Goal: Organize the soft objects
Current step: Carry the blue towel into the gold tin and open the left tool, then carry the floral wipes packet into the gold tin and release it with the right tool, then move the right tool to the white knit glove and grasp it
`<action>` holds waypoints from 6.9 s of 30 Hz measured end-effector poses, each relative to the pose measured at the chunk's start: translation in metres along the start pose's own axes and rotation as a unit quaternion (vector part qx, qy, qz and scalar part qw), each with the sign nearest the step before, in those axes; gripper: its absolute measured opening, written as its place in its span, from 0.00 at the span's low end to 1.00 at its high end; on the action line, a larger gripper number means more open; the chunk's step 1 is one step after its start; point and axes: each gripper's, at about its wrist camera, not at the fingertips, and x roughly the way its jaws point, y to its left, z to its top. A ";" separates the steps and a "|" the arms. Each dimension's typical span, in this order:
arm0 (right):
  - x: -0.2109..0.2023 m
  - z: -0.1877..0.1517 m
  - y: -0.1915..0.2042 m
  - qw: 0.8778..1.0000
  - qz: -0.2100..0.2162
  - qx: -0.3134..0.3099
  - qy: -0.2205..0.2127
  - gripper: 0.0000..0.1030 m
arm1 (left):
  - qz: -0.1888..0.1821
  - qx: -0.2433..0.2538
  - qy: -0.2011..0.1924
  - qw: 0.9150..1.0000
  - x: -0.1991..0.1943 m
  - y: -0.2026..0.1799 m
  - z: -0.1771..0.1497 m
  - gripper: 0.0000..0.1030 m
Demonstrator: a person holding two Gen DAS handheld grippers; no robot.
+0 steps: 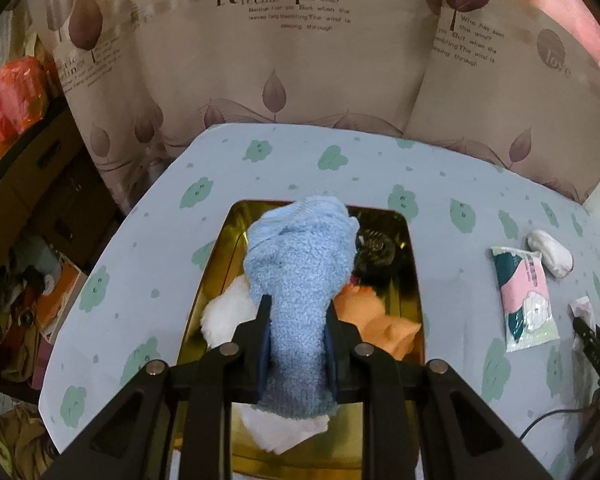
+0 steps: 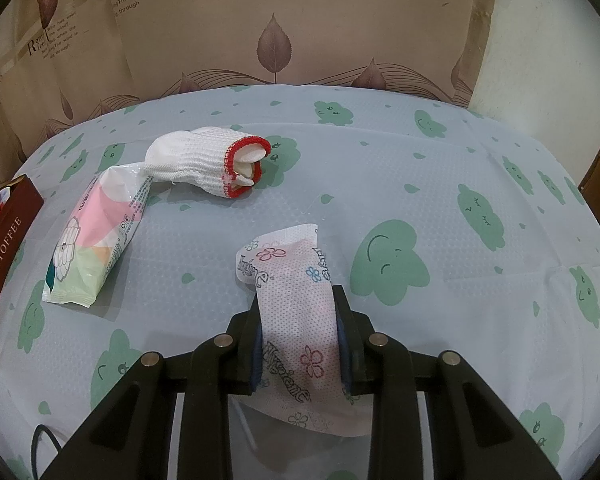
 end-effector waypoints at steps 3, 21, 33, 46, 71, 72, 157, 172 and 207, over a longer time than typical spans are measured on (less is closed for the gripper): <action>0.000 0.000 0.000 1.000 0.001 0.001 0.000 0.27 | 0.000 0.004 0.003 1.000 0.000 0.001 -0.006 0.21; 0.000 0.000 0.000 1.000 0.000 0.000 0.000 0.27 | 0.023 0.006 0.015 1.000 0.014 0.018 -0.008 0.21; 0.000 0.000 -0.001 1.000 0.004 0.003 0.000 0.28 | 0.032 -0.004 0.030 0.999 0.047 0.024 0.004 0.22; -0.001 0.000 -0.002 1.000 0.003 0.000 0.000 0.29 | 0.009 -0.009 0.037 0.999 0.053 0.020 0.010 0.42; 0.000 0.000 -0.002 1.000 0.000 -0.003 0.001 0.29 | -0.034 -0.064 -0.023 0.997 -0.019 0.061 -0.043 0.47; 0.000 0.000 -0.001 1.000 0.000 -0.004 0.001 0.29 | -0.036 -0.061 -0.025 0.997 -0.020 0.062 -0.046 0.47; -0.060 -0.013 0.365 0.937 0.233 -0.260 0.028 0.32 | 0.019 -0.117 -0.077 0.990 -0.016 0.116 -0.065 0.47; -0.088 -0.006 0.345 0.939 0.242 -0.246 -0.008 0.63 | 0.022 -0.105 -0.075 0.991 -0.015 0.110 -0.065 0.47; -0.021 0.066 0.078 0.998 0.034 -0.057 -0.023 0.76 | 0.046 -0.085 -0.082 0.992 -0.010 0.107 -0.067 0.47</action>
